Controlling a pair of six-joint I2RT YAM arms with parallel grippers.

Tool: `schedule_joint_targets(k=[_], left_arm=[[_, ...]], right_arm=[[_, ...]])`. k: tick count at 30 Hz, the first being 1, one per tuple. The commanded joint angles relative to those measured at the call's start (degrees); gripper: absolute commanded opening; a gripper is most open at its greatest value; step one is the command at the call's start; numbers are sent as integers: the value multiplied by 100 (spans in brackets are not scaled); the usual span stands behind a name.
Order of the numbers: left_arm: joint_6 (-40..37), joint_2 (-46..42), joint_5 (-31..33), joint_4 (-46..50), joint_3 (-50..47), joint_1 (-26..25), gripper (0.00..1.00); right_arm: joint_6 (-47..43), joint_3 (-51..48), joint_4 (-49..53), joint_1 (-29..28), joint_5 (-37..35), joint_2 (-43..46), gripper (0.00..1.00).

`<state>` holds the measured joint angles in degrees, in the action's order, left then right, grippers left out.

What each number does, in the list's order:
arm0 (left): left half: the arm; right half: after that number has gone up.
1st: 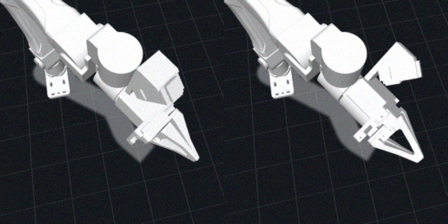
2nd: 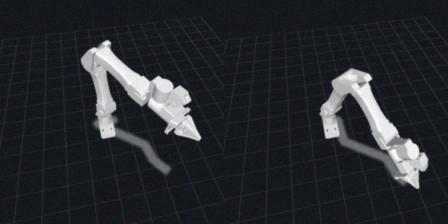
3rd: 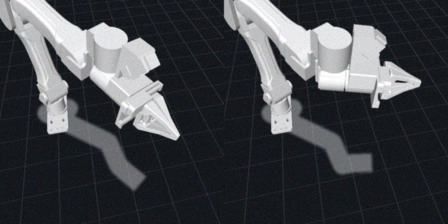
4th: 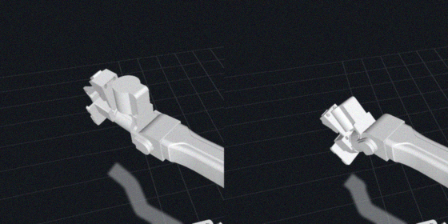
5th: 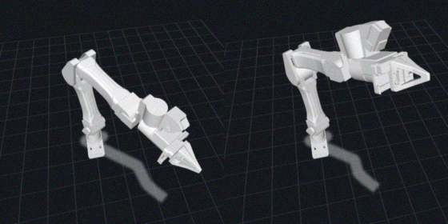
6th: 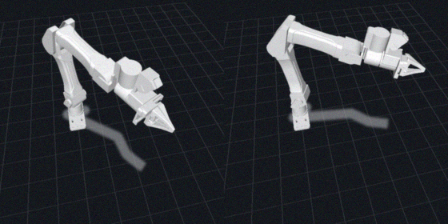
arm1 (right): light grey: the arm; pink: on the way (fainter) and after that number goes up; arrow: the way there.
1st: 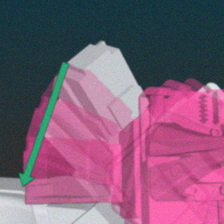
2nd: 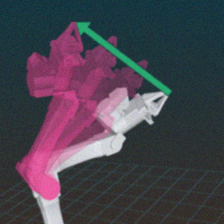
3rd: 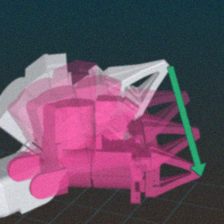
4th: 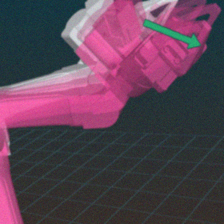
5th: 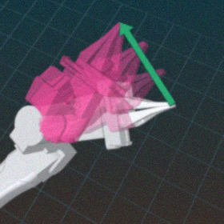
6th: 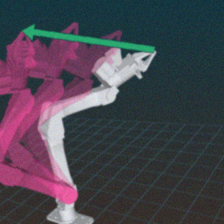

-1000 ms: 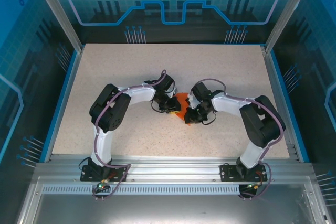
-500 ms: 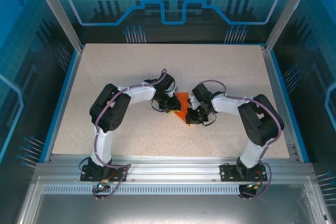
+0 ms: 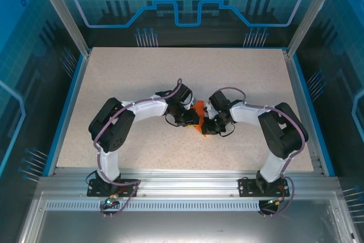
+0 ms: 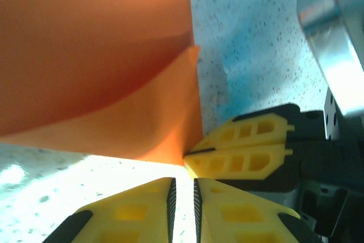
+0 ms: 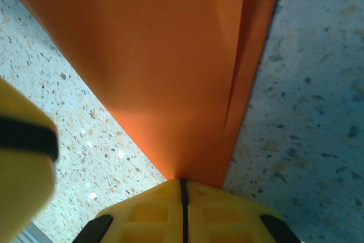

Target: Fold a paper plane with a square sheet of paper (fold left side to right side)

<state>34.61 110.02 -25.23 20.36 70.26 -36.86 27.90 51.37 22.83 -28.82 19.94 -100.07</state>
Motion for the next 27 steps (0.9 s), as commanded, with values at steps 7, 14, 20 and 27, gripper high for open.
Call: schedule_joint_targets(k=[7, 14, 20, 27], left_arm=[[244, 392, -240, -345, -20, -82, 19], [240, 658, -64, -285, 10, -75, 17], [106, 901, 385, -59, 74, 57, 17], [-211, 1041, 621, 97, 116, 639, 17]], right_arm=[[33, -340, 481, -27, -526, -473, 6], [36, -345, 511, -23, -532, -470, 6], [-19, -313, 638, -23, -604, -488, 6], [-73, -348, 723, -26, -656, -517, 6]])
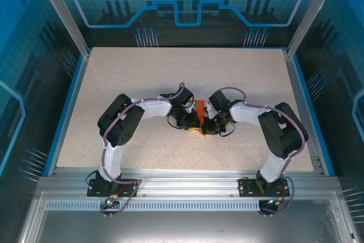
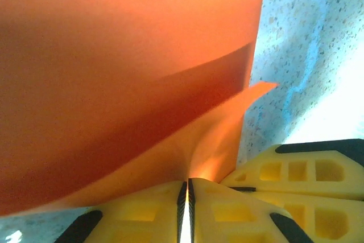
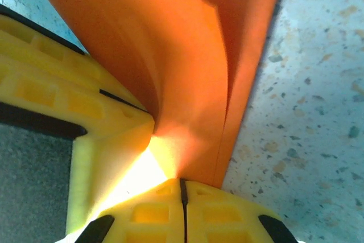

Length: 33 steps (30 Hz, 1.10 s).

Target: Fold a paper plane with a square sheet of paper (fold left side to right side)

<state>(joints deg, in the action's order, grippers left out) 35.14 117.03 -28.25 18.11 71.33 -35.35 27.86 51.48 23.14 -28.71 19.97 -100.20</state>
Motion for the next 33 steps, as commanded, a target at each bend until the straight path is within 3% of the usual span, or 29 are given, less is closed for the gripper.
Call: schedule_joint_targets(k=[1, 13, 19, 28, 30, 33], left_arm=[[-307, 364, 943, 363, 41, 597, 16], [-665, 594, 1236, 616, 462, 1436, 17], [-739, 410, 1098, 635, 440, 1642, 17], [-712, -1211, 1035, 642, -279, 1822, 35], [-557, -1554, 847, 453, -614, 1808, 40], [-299, -1868, 568, 98, -1060, 1684, 49]], right_arm=[[-64, -367, 693, -38, -644, -506, 6], [-67, -479, 653, -30, -635, -445, 6], [-170, -505, 296, -38, -252, -199, 9], [-630, -139, 348, 96, -404, 1099, 30], [-734, 21, 343, 208, -417, 1252, 37], [-889, 221, 339, 271, -400, 1153, 39]])
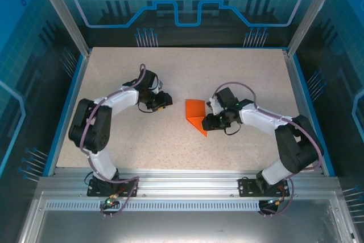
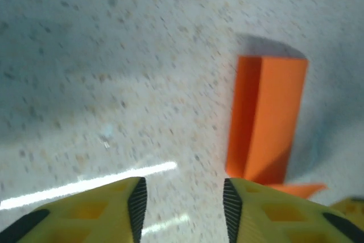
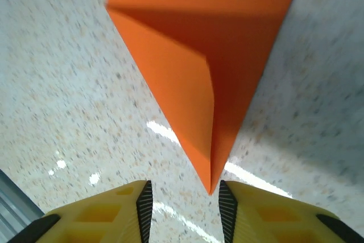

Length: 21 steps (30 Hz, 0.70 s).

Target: Fold a paper plane with a square sheet of paper (fold left side to right side)

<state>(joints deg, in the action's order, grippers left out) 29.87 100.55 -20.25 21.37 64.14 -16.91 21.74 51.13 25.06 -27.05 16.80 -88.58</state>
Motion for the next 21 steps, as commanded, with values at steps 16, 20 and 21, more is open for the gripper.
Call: schedule_joint_targets(k=[16, 20, 21], left_arm=[[1012, 531, -485, -1130, -255, -1191, 65], [1039, 747, -490, -1125, -25, -1275, 64], [1047, 791, -497, -1118, 23, -1289, 64]], right_arm=[[-531, 1046, 346, 147, -559, -1140, 42], [-487, 1088, 385, 175, -688, -1214, 39], [-498, 1083, 386, 181, -695, -1217, 39]])
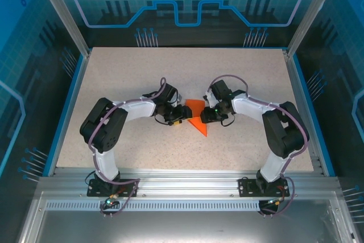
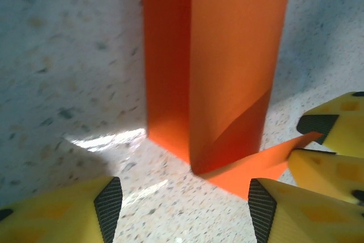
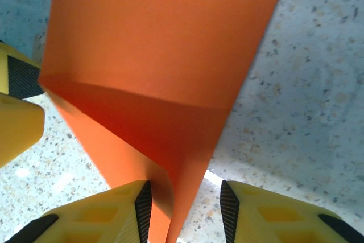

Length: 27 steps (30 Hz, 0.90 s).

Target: Fold a paper plane with a square sheet of paper (fold left side to right side)

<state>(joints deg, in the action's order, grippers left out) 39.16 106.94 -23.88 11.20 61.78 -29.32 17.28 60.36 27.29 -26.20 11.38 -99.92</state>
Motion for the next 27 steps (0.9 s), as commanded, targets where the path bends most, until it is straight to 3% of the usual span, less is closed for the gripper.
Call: schedule_joint_targets(k=[1, 6, 14, 20, 27], left_arm=[[119, 198, -127, -84, 329, -60, 63], [101, 380, -134, -6, 607, -116, 56], [104, 488, -107, 139, 852, -184, 27], [83, 453, -52, 268, 955, -222, 24], [57, 467, -32, 339, 993, -239, 24]], right_arm=[[-48, 152, 154, 97, -153, -89, 39], [-66, 126, 102, 108, -102, -77, 39], [-208, -369, -424, 71, -239, 588, 40], [-477, -1163, -1027, -478, -882, 1422, 46], [-600, -1404, -1476, -1396, -1613, 1269, 50]])
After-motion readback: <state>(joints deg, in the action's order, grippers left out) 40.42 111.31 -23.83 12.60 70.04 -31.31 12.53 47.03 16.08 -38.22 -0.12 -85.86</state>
